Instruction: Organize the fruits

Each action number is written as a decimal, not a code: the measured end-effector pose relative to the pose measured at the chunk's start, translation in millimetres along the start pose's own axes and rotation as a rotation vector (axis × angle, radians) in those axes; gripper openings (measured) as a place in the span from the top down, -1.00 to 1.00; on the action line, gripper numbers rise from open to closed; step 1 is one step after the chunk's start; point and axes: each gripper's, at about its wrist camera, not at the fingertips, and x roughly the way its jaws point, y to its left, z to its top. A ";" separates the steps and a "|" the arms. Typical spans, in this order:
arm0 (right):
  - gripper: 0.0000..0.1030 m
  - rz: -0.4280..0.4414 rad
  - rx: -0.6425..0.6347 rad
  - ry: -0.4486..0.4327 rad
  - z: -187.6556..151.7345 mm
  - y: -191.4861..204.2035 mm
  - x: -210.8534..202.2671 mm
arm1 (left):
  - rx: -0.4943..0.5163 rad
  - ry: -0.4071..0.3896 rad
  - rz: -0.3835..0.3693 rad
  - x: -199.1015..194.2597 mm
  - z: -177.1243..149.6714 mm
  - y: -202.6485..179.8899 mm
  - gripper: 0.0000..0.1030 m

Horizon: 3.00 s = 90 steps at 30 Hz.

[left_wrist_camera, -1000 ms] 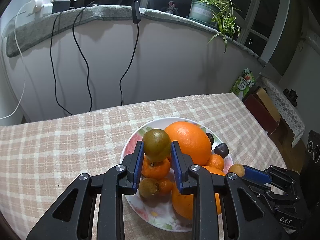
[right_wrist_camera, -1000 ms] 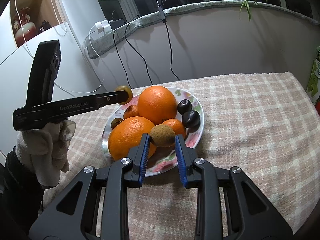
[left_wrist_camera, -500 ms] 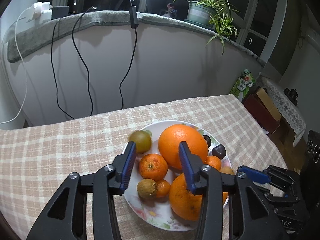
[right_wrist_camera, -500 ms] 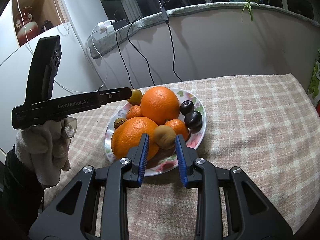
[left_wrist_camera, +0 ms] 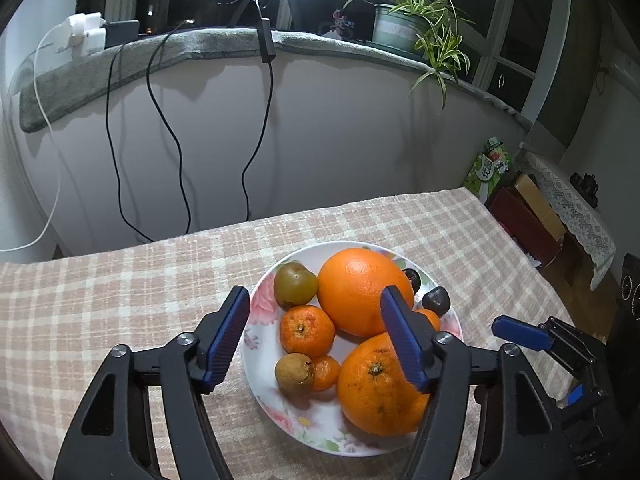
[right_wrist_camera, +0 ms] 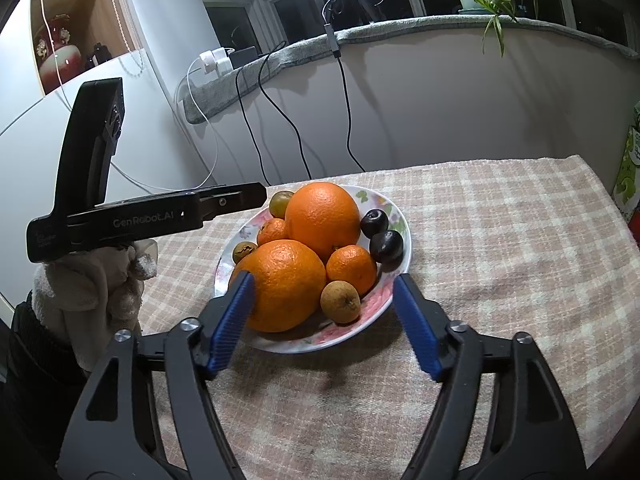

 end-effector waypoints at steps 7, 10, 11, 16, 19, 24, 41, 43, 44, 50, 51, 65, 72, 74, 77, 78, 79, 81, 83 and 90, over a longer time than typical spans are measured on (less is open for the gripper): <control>-0.74 -0.022 -0.036 -0.005 1.0 1.9 -3.7 | 0.004 -0.017 0.037 -8.1 -2.8 -3.8 -0.48; -0.81 -0.031 -0.036 -0.015 2.1 0.8 -5.7 | 0.005 -0.026 0.045 -12.3 -4.7 -4.9 -0.48; -0.81 -0.034 -0.035 -0.016 2.8 -0.1 -6.6 | 0.007 -0.031 0.049 -14.4 -5.6 -5.6 -0.48; -0.87 -0.051 -0.038 -0.021 4.6 -2.4 -9.8 | 0.003 -0.051 0.057 -24.9 -10.3 -8.5 -0.48; -0.91 -0.062 -0.034 -0.031 5.7 -4.1 -12.2 | -0.007 -0.064 0.055 -31.7 -13.7 -10.0 -0.48; -0.92 -0.081 -0.031 -0.038 7.1 -6.4 -15.0 | -0.011 -0.087 0.069 -43.8 -20.1 -14.3 -0.48; -0.92 -0.115 -0.015 -0.054 5.5 -8.4 -20.3 | -0.039 -0.123 0.119 -73.3 -50.5 -25.7 -0.49; -0.93 -0.113 -0.014 -0.054 5.6 -8.5 -20.2 | -0.050 -0.121 0.120 -74.7 -53.8 -25.1 -0.49; -0.93 -0.112 -0.012 -0.054 5.3 -8.4 -20.1 | -0.056 -0.120 0.120 -75.3 -55.8 -24.7 -0.49; -0.93 -0.116 -0.009 -0.054 4.2 -7.3 -20.6 | -0.069 -0.114 0.130 -78.1 -64.8 -23.3 -0.49; -0.93 -0.115 -0.010 -0.054 4.3 -7.4 -20.6 | -0.069 -0.113 0.132 -78.6 -65.7 -23.3 -0.49; -0.93 -0.124 -0.030 -0.045 3.4 -0.6 -17.4 | -0.077 -0.132 0.136 -84.4 -68.4 -21.7 -0.56; -0.93 -0.124 -0.024 -0.042 1.9 0.2 -16.2 | -0.078 -0.129 0.135 -84.6 -69.4 -21.3 -0.56; -0.93 -0.125 -0.025 -0.040 1.0 0.8 -15.8 | -0.078 -0.130 0.133 -84.9 -69.5 -21.2 -0.56; -0.93 -0.125 -0.024 -0.039 0.7 0.5 -15.7 | -0.078 -0.129 0.134 -84.7 -69.6 -21.2 -0.56; -0.93 -0.124 -0.024 -0.039 0.8 0.5 -15.7 | -0.078 -0.130 0.135 -84.8 -69.6 -21.3 -0.56; -0.93 -0.124 -0.025 -0.039 1.0 0.4 -15.6 | -0.078 -0.131 0.136 -84.9 -69.8 -21.2 -0.56; -0.93 -0.124 -0.025 -0.038 0.8 0.0 -15.2 | -0.078 -0.131 0.136 -84.9 -69.9 -21.4 -0.56; -0.93 -0.123 -0.024 -0.036 1.0 -0.4 -15.2 | -0.077 -0.132 0.136 -85.0 -70.0 -21.5 -0.56; -0.93 -0.125 -0.023 -0.031 -0.6 0.4 -14.0 | -0.078 -0.132 0.136 -85.1 -70.3 -21.5 -0.56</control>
